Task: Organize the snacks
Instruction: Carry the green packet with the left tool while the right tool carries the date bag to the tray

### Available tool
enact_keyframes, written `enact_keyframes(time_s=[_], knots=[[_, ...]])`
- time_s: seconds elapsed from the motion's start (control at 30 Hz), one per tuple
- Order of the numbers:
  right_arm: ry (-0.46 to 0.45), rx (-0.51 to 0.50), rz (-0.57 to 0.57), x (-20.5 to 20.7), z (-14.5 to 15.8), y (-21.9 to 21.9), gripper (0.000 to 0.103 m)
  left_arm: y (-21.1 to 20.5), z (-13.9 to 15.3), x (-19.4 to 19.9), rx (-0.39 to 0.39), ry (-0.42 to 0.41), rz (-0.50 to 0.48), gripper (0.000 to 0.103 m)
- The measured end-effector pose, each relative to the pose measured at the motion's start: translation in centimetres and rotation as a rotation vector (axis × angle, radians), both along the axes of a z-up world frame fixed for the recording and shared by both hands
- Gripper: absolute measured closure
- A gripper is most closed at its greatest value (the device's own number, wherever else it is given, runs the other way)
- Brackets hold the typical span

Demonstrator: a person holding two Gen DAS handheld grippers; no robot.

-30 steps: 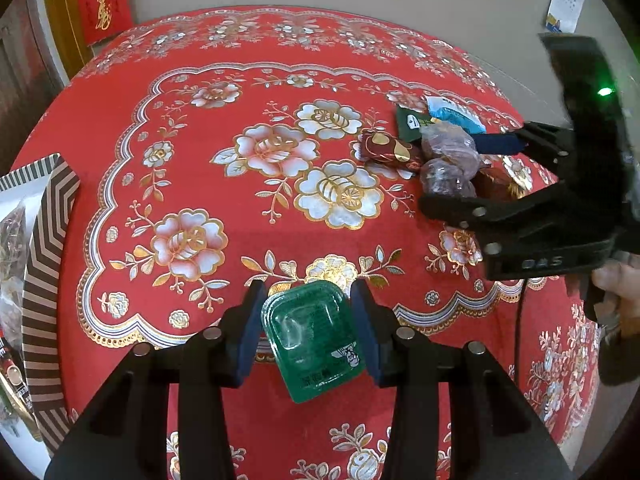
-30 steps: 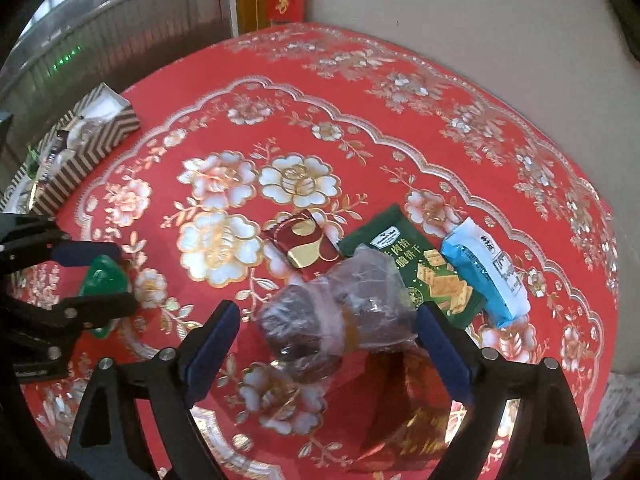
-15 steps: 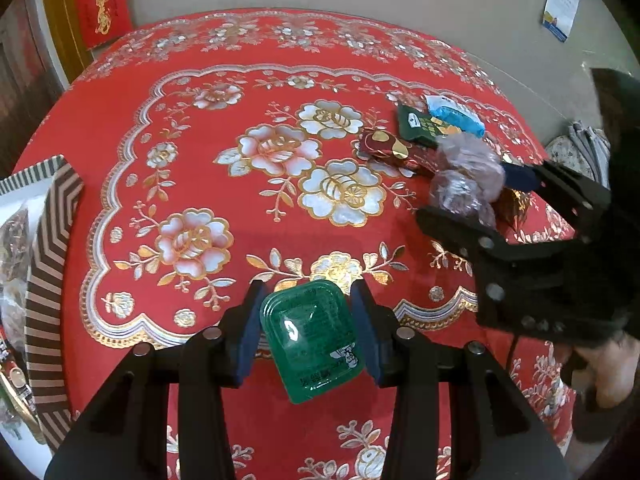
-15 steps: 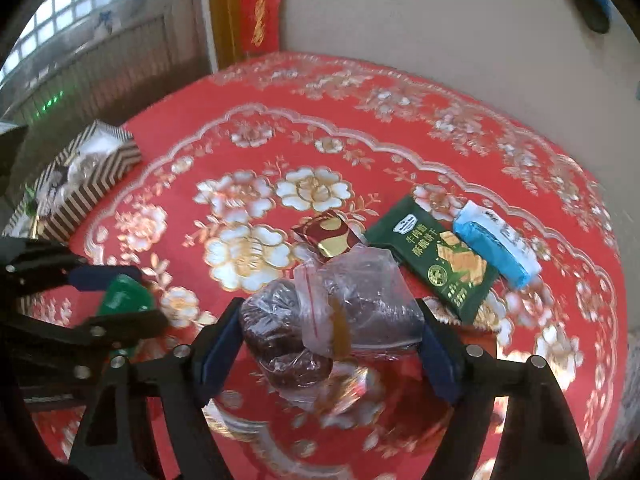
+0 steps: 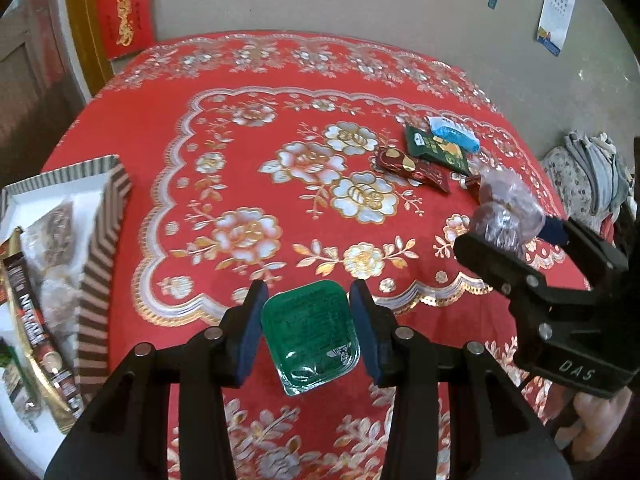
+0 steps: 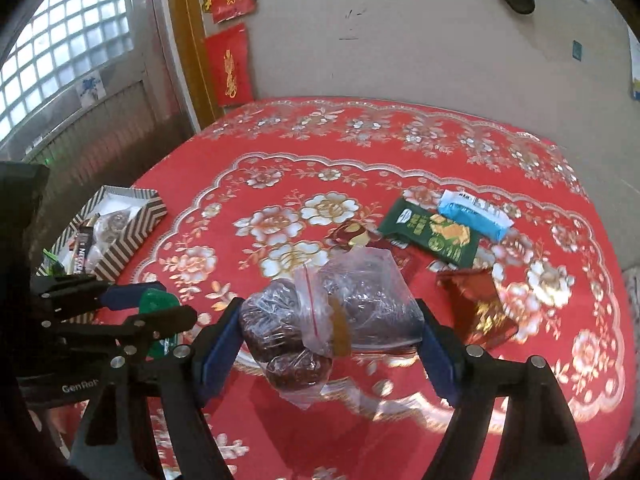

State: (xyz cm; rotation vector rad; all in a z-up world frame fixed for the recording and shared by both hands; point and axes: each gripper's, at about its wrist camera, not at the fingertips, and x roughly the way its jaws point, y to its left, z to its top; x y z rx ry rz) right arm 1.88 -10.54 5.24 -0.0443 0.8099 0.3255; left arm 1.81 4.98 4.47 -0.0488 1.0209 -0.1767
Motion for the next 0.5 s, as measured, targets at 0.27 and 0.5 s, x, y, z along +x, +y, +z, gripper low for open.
enact_keyframes(time_s=[0.27, 0.5], knots=[[-0.005, 0.043, 0.026, -2.2, 0.4, 3.1, 0.022, 3.3, 1.0, -2.1, 0.007, -0.033, 0.032, 0.062], [-0.019, 0.039, 0.071, -3.4, 1.2, 6.4, 0.022, 6.5, 2.0, -3.9, 0.003, -0.061, 0.063, 0.063]])
